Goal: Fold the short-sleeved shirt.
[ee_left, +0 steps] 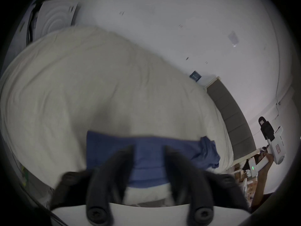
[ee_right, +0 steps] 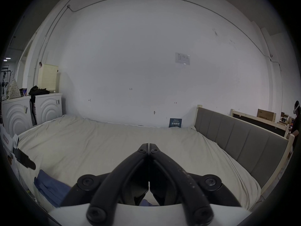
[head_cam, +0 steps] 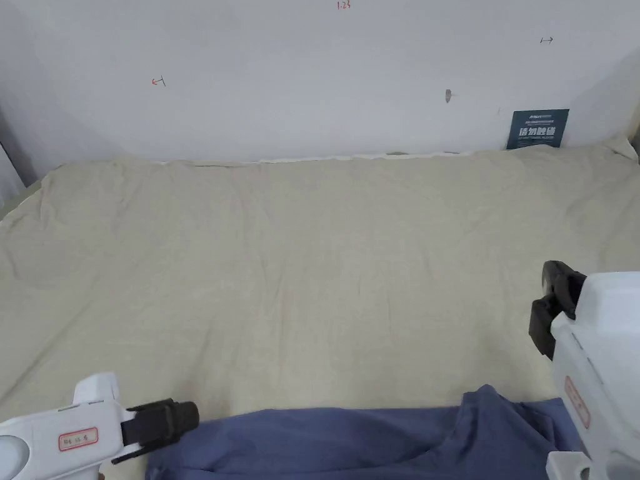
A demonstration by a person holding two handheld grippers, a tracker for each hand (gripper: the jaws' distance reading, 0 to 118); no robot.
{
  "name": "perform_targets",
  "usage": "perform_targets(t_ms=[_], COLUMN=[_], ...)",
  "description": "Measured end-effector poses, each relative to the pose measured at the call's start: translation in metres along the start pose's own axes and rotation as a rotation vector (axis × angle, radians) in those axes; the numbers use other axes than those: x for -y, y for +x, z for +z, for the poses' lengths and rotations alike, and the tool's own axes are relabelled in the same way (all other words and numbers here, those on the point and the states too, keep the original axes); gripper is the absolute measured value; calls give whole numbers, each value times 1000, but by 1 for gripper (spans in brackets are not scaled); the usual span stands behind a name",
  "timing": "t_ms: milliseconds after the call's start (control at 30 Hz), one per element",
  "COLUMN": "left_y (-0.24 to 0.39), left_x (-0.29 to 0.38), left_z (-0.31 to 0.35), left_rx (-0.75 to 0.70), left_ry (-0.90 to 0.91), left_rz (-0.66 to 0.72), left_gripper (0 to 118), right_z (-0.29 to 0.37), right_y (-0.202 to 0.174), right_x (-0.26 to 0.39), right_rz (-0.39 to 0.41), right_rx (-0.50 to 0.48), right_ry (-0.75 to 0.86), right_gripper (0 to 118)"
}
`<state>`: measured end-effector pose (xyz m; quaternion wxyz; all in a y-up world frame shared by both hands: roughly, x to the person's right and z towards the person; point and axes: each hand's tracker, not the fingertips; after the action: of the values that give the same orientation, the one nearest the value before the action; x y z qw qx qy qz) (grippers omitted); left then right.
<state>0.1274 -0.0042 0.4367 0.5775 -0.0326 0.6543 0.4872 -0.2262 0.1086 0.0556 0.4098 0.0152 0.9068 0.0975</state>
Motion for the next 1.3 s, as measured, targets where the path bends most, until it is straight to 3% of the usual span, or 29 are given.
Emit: perform_targets(t_ms=[33,67,100,267,300,433,633,800,1067,1300], left_y=[-11,-35,-43,-69,-75,-79,-87,-67,-30,-40], left_x=[6,9,13,29,32,34,31,26,0,5], left_z=[-2,-5,-7,-22,-24,-36,-52,-54,2,25], left_rx=[-4,-22,-29,-97,-87,-55,-114,-126,-151,-311], left_ry=[-42,-60,-74,-89,-99,-99,-100,-90,-17,-2], left_rz=[26,48,52,120,142,145,86,70,-1,-9], left_gripper=[73,91,102,104,101,55,14,9,7,7], right_z=[-3,-6,-8,-18,-20,-25,-25,-22,-15,-11], right_y=[-1,-1,-2,-7,-8,-9,-2,8,16,17], right_x=[2,4,5,15,17,23,25,22,14,12], right_rz=[1,3,4,8,14,16,13,-3,-23,-39], right_rx=[0,1,2,-5,-4,-4,2,9,4,-10], right_ry=[-7,-16,-24,-68,-77,-103,-126,-124,-88,-76], right_gripper=[2,2,2,2,2,2,2,2,2,2])
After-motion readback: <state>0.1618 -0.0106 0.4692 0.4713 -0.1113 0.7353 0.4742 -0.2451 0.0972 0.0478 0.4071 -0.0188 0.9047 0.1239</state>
